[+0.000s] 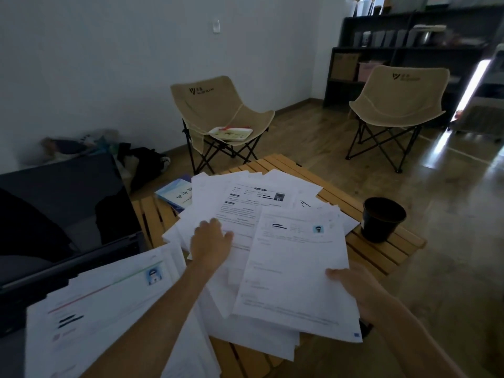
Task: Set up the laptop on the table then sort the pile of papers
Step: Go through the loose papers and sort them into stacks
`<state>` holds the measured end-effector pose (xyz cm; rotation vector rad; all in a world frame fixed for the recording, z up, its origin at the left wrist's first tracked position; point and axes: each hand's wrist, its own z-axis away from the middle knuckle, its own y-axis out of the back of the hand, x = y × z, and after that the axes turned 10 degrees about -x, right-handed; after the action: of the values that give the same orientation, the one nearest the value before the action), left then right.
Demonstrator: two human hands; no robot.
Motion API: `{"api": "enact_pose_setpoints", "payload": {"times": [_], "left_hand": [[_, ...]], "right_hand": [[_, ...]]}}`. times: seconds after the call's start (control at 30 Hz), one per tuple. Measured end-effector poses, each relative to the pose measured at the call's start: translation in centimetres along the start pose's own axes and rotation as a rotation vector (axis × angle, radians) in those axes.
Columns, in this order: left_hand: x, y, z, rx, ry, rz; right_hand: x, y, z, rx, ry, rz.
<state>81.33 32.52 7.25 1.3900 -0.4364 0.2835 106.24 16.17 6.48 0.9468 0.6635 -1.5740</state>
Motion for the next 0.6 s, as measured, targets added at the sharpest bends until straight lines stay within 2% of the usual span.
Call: {"api": "enact_pose_setpoints", "payload": {"times": [0.07, 0.13, 0.23, 0.4, 0.5, 0.6], "left_hand": [[-1.6, 1.2, -2.5, -0.089, 0.149, -0.162], [-2.4, 1.6, -4.2, -0.204, 0.217, -0.145], [-2.8, 1.9, -4.9, -0.228, 0.169, -0.017], [-2.3, 2.2, -2.9, -0.011, 0.038, -0.160], [-2.6, 3.8, -2.3, 0.138, -0.033, -0.080], [-3.0, 7.2, -1.7, 0.353, -0.068, -0.035]], "right_hand": [[-0.1, 0.0, -0.2, 0.004, -0.015, 0.007], [-0.3, 0.0, -0.2, 0.005, -0.011, 0.023], [-0.3, 0.0, -0.3, 0.020, -0.018, 0.030], [-0.2, -0.1, 0.2, 0.028, -0.011, 0.020], [-0.2, -0.1, 0.4, 0.019, -0.002, 0.007], [0.0, 0.0, 0.9, 0.016, -0.010, 0.002]]}}
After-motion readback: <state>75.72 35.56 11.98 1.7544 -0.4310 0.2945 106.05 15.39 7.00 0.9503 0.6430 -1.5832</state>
